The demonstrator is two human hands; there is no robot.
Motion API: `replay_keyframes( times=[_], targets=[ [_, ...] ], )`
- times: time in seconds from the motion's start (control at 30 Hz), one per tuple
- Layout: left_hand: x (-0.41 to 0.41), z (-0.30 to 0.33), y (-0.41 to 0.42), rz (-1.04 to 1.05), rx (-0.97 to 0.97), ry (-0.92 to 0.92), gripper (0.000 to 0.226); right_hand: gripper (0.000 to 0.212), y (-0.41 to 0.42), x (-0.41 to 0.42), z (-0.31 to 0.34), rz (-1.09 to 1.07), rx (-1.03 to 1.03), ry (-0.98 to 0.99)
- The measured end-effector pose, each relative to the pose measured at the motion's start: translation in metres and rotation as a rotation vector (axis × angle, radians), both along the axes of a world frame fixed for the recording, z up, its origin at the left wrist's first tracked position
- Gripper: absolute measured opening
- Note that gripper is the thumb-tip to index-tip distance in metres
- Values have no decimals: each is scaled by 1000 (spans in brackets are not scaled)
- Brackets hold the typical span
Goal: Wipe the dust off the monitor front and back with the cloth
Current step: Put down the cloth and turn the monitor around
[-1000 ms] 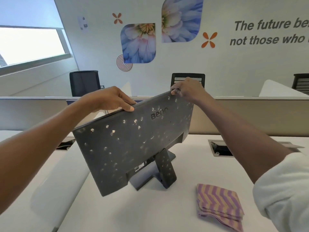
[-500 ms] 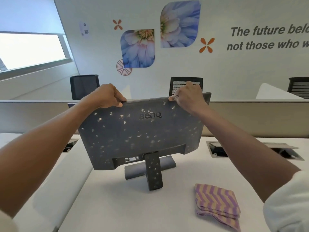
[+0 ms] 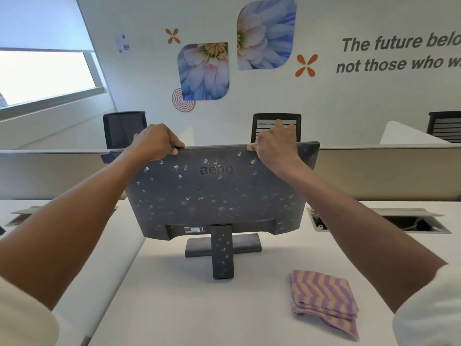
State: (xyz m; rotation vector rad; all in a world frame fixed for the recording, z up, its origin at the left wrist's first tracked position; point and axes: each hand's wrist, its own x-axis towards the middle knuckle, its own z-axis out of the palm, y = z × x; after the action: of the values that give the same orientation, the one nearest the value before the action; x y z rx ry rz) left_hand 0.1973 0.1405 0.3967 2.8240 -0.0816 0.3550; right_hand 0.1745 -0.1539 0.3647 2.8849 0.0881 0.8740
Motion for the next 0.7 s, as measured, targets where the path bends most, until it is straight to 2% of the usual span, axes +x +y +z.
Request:
replay_keyframes(
  times=[0.23,0.37,0.43,0.5,0.6,0.7],
  targets=[
    [-6,-11,-4,-6,-50,-61,25,48,-6,-8,-14,26,79,-37],
    [-22,-26,-12,-35,-45,-104,37,30,-19,-25,-39,157,236,-288],
    [-40,-45,-22,-81,-155,-212,44,22,-27,-43,-59,224,335,-457],
    [-61,-70,-39,-171,-285,-383,43,20,-38,-62,-84,236,410,-518],
    [-88,-110,-68,-234,-465,-560,27,27,-58,-89,-133,155,546,-414],
    [-109,-152,-96,-217,-554,-556,20,24,-86,-110,-192,11,648,-122]
  ],
)
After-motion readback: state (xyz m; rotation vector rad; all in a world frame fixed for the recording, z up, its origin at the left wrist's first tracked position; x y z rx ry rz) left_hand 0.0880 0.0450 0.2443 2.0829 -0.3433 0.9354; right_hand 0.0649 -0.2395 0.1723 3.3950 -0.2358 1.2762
